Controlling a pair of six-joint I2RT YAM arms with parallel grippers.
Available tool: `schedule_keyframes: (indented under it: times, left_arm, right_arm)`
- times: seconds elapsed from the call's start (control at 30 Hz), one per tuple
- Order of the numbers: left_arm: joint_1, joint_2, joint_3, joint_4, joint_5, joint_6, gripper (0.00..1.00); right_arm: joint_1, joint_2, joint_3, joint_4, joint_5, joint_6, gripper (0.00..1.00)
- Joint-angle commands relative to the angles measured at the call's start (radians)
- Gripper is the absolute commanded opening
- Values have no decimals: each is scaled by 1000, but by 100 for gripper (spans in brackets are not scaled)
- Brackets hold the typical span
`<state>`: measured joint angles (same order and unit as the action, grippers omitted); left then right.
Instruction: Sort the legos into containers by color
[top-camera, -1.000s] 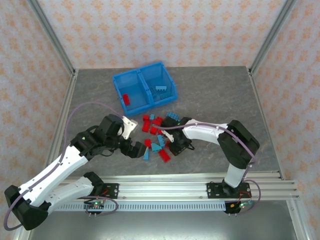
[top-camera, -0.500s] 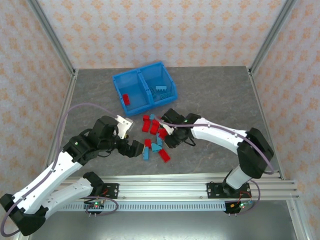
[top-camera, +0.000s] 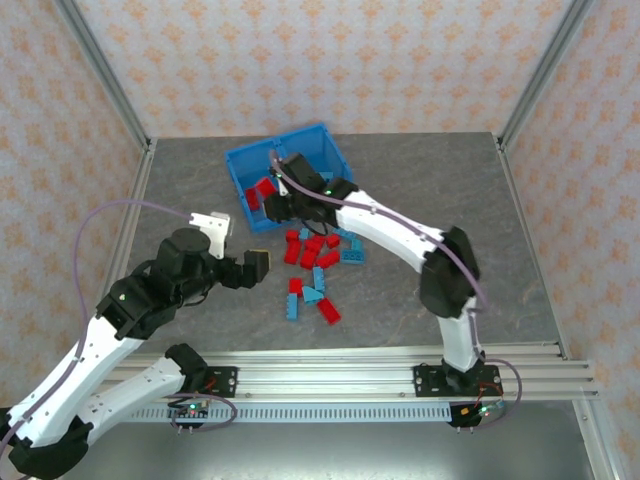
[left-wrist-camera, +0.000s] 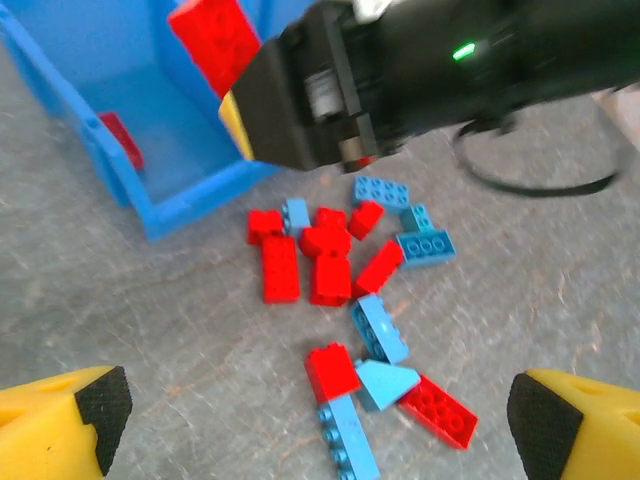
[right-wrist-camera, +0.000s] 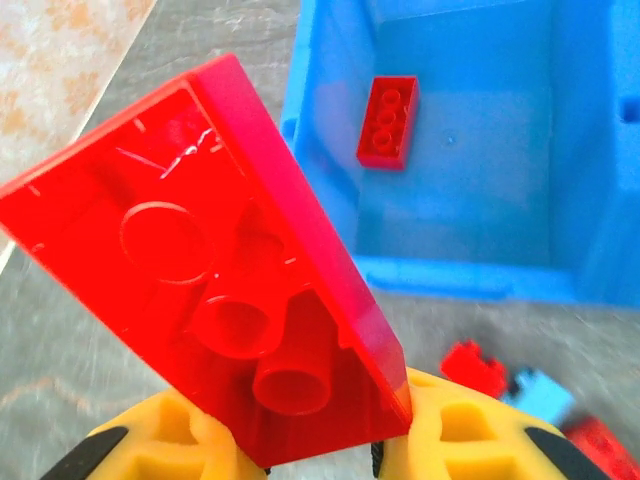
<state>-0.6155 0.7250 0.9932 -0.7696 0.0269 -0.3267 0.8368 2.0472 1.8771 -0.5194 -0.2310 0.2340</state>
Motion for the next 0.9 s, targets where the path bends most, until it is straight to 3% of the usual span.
schedule_keyframes:
  times: [0.0,0.17,0.3,0.4,0.57,0.67,0.87]
  left_arm:
    - [1,-20,19,-57,-126,-48,100]
    - [0,-47,-18,-78,-129,-63,100]
    - [0,-67,-37,-83,-136,-74,100]
    - [0,-78,-43,-82,-151,-82,100]
    - [0,-73,-46,-64,-144,-83,100]
    - [0,-64,-49,-54,-131,-76,100]
    - [0,-55,-80,16,37,14,100]
  right_arm:
    - [-29,149,158,-50,28,80,28]
    - [-41,366,431,-144,28,77,29]
    - [-41,473,619,-220,10,92,39]
    - [-41,470,647,-229,18,97,47]
    - [-42,388,614,-270,24,76,48]
    - [-32,244,445,-252,29,43,47]
    - [6,-296,-354,71,28,-25,50]
